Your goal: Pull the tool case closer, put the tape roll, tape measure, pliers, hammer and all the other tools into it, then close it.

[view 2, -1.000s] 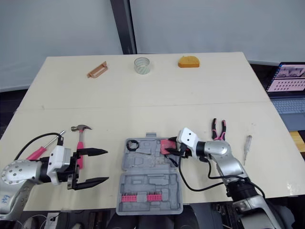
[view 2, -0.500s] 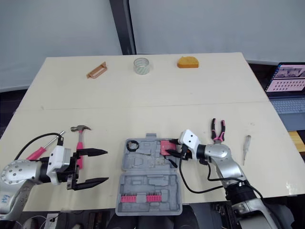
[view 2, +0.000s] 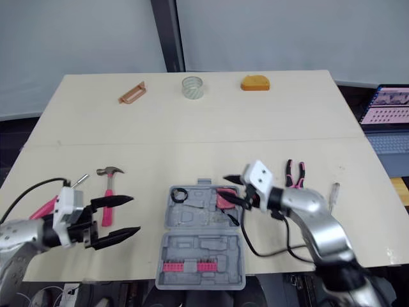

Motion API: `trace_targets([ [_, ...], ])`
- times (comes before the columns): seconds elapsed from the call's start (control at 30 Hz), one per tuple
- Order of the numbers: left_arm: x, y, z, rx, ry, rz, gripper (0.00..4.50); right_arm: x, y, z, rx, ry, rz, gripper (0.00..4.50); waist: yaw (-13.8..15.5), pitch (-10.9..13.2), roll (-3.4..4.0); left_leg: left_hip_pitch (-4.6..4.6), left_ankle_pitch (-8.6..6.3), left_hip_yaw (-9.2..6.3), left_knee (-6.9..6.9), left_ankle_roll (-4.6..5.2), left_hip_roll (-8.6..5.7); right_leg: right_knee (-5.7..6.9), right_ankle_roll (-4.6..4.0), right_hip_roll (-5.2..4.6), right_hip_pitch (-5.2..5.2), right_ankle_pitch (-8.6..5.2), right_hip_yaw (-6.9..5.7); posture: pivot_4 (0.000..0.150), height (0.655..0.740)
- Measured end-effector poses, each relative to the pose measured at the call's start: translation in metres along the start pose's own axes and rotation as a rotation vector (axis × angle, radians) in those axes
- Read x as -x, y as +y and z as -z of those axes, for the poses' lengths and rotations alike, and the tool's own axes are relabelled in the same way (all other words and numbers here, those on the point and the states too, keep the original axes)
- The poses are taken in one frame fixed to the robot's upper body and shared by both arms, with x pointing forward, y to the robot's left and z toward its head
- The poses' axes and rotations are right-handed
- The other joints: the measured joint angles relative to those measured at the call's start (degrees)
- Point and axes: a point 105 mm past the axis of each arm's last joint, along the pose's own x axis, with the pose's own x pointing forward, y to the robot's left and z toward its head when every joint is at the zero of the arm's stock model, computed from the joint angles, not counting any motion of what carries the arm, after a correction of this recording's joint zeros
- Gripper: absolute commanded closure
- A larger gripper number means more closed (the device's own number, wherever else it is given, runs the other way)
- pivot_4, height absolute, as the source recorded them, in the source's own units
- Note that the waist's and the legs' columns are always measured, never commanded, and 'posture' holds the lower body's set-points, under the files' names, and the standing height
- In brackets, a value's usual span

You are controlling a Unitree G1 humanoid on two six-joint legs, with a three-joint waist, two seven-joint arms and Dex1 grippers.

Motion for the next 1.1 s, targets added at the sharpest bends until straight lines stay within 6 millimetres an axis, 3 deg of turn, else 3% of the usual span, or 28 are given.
trace_targets([
  [0.17,0.016,-0.02,0.022,0.077,0.04,-0.003,0.0,0.03,0.032,0.027,-0.143,0.107,0.026,2.28,0.4,0.0,0.0,0.11,-0.04,0.1,0.06,0.0,0.0,-0.15,-0.01,0.0,0.04,-0.01,0.1,0.15,0.74],
  [0.27,0.019,-0.029,0.029,0.063,0.061,0.024,0.0,0.043,0.037,0.044,-0.206,0.166,0.052,1.4,0.5,0.0,-0.02,0.11,-0.05,0.12,0.06,0.01,0.0,-0.2,-0.02,0.0,0.04,0.0,0.11,0.15,0.74],
  [0.37,0.02,-0.031,0.032,0.03,0.073,0.026,0.0,0.058,0.037,0.06,-0.234,0.228,0.088,0.02,0.7,0.0,-0.03,0.1,-0.06,0.13,0.06,0.03,0.0,-0.23,-0.03,0.0,0.04,0.0,0.11,0.15,0.74],
  [0.5,0.02,-0.031,0.034,0.006,0.067,0.02,0.0,0.075,0.043,0.075,-0.245,0.283,0.087,0.02,1.2,0.0,-0.04,0.11,-0.08,0.15,0.08,0.07,0.0,-0.25,-0.03,0.0,0.05,0.0,0.12,0.15,0.74],
  [0.73,0.016,-0.029,0.027,-0.019,0.029,0.022,0.0,0.078,0.041,0.076,-0.221,0.272,0.082,0.02,1.5,0.0,-0.04,0.12,-0.09,0.16,0.08,0.07,0.0,-0.29,-0.03,0.0,0.08,0.01,0.12,0.15,0.74],
  [0.8,0.01,-0.029,0.015,-0.005,-0.017,0.06,0.0,0.08,0.038,0.077,-0.22,0.271,0.109,0.02,1.8,0.0,-0.07,0.1,-0.09,0.13,0.12,0.07,0.0,-0.29,-0.03,0.0,0.11,0.01,0.1,0.15,0.74],
  [0.97,-0.014,-0.032,-0.038,-0.084,-0.148,0.206,0.0,0.086,0.02,0.08,-0.253,0.246,0.289,0.02,1.8,-0.1,-0.05,0.13,-0.09,0.1,0.12,0.07,0.0,-0.29,-0.04,0.0,0.16,0.03,0.09,0.15,0.74],
  [1.1,-0.026,-0.031,-0.046,-0.114,-0.172,0.279,0.0,0.094,-0.004,0.095,-0.371,0.232,0.58,0.02,0.8,-0.1,0.04,0.16,-0.07,0.14,0.02,0.05,0.01,-0.05,-0.05,0.01,0.11,0.03,0.11,0.15,0.74],
])
